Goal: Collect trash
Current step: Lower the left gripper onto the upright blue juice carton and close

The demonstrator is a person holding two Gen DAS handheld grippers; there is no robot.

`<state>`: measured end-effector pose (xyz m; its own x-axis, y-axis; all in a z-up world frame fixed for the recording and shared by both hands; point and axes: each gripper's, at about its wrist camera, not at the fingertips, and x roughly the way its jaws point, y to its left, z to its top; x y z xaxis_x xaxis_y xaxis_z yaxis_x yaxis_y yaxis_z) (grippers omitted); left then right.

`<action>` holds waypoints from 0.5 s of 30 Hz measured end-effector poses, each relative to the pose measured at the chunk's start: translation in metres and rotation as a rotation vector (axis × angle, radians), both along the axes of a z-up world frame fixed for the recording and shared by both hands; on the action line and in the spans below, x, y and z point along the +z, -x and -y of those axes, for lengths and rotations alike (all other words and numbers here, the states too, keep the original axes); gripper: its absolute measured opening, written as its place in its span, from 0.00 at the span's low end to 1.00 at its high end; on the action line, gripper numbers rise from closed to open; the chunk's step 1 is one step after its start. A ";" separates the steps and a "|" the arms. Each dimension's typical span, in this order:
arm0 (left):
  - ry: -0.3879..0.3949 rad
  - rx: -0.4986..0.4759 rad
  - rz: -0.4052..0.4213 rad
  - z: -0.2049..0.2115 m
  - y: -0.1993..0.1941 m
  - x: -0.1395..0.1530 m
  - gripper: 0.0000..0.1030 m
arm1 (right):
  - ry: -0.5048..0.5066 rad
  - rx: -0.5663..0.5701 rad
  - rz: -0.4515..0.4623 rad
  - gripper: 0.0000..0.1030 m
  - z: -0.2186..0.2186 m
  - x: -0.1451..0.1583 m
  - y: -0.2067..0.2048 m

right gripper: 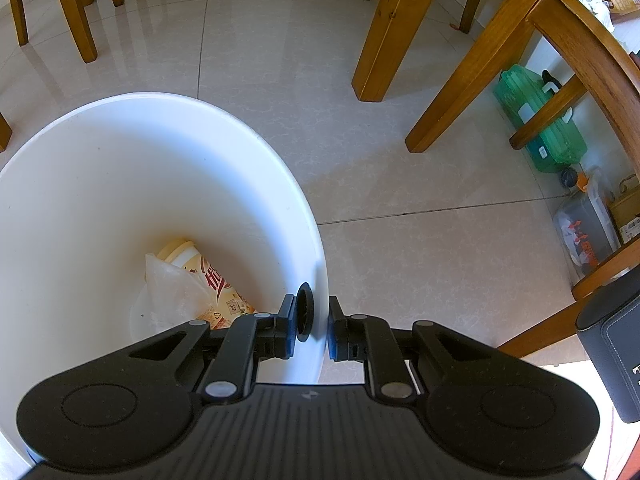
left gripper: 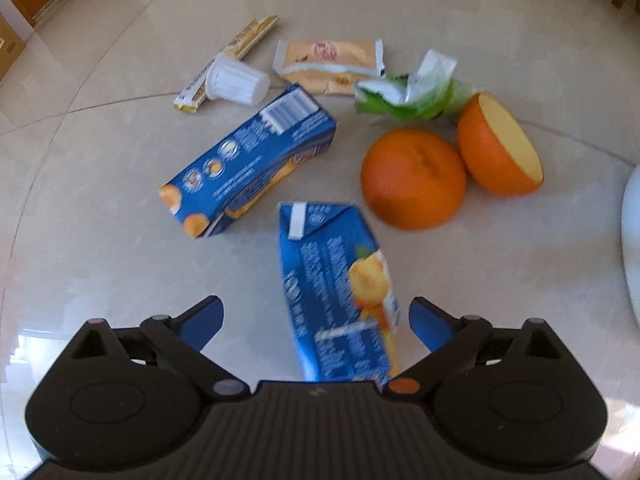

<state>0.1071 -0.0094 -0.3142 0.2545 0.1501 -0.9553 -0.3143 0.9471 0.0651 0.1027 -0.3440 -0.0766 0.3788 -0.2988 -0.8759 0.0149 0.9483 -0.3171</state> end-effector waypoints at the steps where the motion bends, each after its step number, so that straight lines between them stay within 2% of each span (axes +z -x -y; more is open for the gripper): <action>1: 0.006 0.005 0.005 0.001 -0.002 -0.002 0.92 | 0.001 0.001 0.000 0.18 0.000 0.000 0.000; 2: 0.009 0.010 0.008 0.002 -0.003 -0.004 0.90 | 0.001 0.004 0.000 0.18 0.000 0.000 0.000; 4: 0.026 0.021 0.009 0.003 -0.006 -0.007 0.75 | 0.000 0.003 0.000 0.18 0.000 0.000 0.000; 6: 0.045 0.020 0.009 0.005 -0.008 -0.009 0.65 | 0.001 0.006 0.000 0.18 0.000 0.000 0.000; 9: 0.034 0.013 0.007 0.008 -0.005 -0.010 0.57 | 0.000 0.006 0.000 0.18 0.000 0.000 0.000; 15: 0.058 -0.007 0.016 0.001 0.003 -0.006 0.56 | 0.000 0.009 0.000 0.18 0.000 0.000 0.000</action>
<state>0.1042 -0.0104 -0.3205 0.2709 0.0925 -0.9581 -0.3078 0.9514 0.0049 0.1026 -0.3443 -0.0770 0.3818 -0.2959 -0.8756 0.0067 0.9482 -0.3176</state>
